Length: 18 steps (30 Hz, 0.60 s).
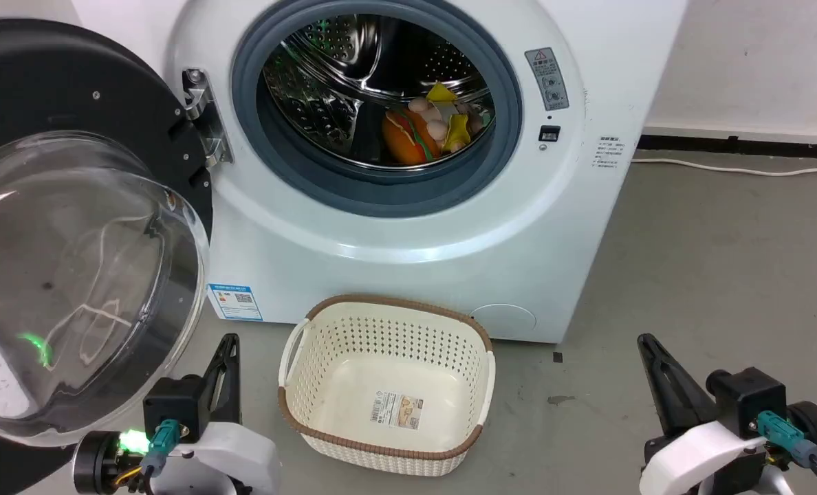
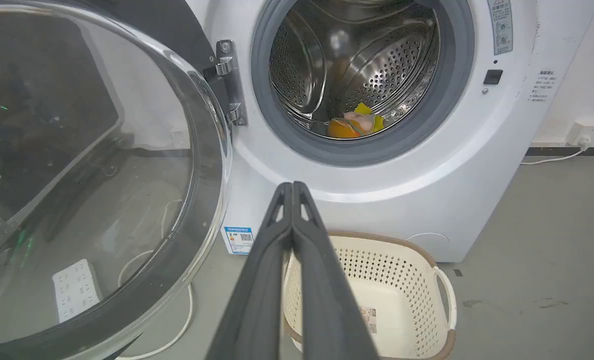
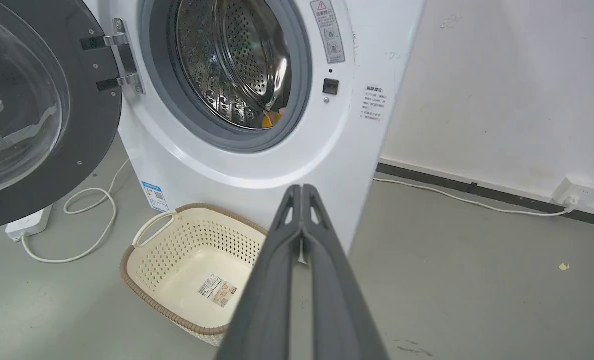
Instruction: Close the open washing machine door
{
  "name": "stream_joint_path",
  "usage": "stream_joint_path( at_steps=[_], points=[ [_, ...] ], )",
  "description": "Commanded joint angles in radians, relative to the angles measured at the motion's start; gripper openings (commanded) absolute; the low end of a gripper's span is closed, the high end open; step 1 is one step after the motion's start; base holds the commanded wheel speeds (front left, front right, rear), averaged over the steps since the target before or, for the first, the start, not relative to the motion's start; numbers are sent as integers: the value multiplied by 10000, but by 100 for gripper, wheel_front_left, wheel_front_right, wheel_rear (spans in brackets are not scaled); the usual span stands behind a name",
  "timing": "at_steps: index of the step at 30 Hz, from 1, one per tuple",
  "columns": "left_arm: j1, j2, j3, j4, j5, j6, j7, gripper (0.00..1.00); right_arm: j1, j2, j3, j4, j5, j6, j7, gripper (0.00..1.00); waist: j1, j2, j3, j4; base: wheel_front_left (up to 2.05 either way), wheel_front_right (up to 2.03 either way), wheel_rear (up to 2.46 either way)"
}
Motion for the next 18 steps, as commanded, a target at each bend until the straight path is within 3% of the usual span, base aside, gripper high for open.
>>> stream_joint_path(
  at_steps=[1,18],
  points=[
    [139,3,-5,-45,26,26,3,0,92,26,-3,-47,-76,8,7,0,0,0,0,0,0,0,0],
    [139,3,-5,-45,26,26,3,0,92,26,-3,-47,-76,8,7,0,0,0,0,0,0,0,0]
  ],
)
